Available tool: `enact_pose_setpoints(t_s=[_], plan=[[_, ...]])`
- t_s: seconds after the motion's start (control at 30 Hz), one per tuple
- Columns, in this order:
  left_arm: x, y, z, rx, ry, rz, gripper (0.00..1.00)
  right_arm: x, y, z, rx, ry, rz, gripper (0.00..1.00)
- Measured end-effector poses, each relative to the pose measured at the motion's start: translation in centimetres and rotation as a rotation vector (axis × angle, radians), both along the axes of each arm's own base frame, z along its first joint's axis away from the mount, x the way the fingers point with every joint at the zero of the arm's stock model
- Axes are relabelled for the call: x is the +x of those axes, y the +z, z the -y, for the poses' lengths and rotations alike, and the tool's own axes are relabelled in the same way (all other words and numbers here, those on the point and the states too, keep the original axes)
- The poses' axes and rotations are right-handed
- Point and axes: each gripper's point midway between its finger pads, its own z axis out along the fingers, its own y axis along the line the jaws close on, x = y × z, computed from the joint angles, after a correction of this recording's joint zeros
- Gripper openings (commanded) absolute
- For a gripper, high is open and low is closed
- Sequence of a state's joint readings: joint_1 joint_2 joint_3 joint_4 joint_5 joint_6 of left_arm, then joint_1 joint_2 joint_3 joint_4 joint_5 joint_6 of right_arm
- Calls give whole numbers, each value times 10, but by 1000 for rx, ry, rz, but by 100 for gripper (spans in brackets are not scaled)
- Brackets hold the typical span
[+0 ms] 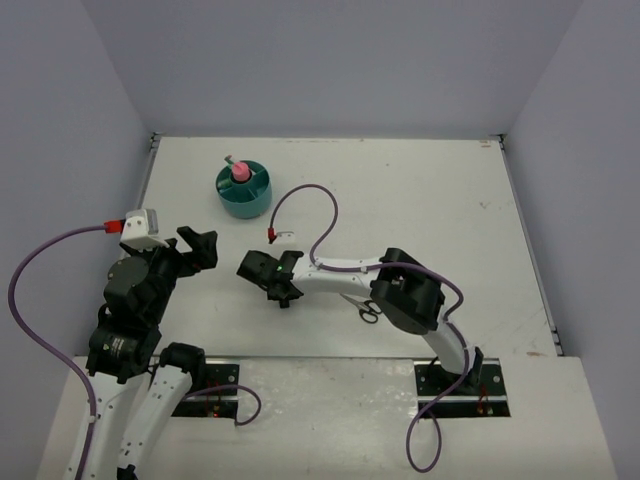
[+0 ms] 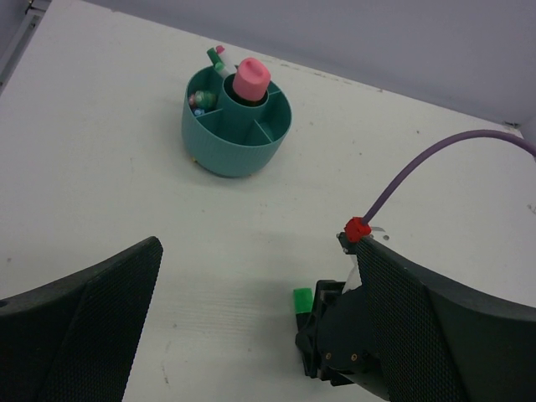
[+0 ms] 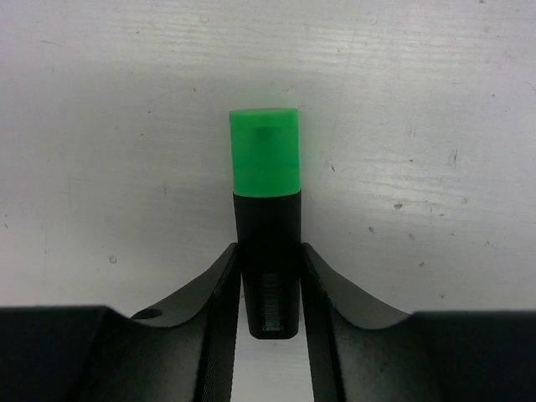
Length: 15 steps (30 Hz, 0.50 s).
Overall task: Sort the stationery into containers
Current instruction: Pick up the pen from the center of the board.
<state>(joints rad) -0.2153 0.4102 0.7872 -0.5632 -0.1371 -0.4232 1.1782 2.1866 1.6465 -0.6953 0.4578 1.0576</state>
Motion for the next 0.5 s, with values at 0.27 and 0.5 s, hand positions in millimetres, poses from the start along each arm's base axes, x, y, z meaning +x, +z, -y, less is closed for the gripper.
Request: enact_pose_setpoints(t_s=[0.27,0.5], plan=[[2,-2,4,-1,-17,-10,100,-5,2,6,6,50,10,0],[11,-13,43,-90,-192,-75,100,-33,37,61,1,238,64,0]])
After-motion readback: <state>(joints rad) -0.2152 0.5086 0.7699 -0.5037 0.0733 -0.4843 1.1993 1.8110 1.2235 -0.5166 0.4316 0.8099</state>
